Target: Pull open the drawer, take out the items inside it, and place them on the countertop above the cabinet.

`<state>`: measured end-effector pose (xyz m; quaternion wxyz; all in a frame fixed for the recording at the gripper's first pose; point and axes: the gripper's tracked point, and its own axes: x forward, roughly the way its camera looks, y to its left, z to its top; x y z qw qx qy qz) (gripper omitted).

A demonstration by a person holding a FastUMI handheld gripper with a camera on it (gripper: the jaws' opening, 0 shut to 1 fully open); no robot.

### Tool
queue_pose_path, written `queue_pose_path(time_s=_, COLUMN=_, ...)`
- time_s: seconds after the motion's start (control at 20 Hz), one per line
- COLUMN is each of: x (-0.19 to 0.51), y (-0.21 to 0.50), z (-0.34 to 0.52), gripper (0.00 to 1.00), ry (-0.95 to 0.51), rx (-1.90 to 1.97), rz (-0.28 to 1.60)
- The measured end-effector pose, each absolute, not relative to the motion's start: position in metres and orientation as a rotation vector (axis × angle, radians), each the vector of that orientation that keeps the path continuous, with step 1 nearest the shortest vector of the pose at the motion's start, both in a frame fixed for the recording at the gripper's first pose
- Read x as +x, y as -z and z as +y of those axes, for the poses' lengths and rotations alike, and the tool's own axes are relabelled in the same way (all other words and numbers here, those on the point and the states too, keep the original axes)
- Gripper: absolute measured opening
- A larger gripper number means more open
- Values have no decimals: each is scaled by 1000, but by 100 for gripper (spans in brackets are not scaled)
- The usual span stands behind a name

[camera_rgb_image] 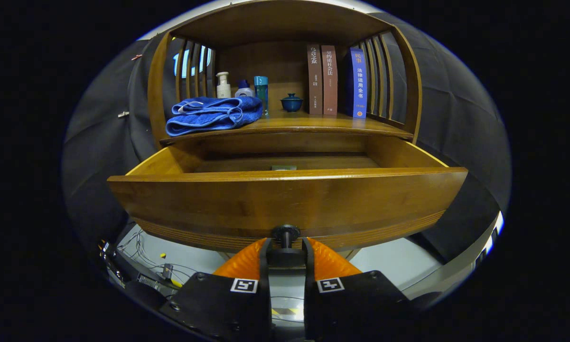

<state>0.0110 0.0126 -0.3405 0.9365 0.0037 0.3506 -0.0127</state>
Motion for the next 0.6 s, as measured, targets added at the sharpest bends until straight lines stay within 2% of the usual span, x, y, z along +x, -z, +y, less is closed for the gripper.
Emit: queue_pose_path(time_s=0.6, x=-29, y=345, z=12, gripper=31, ry=18, rx=22, rz=759)
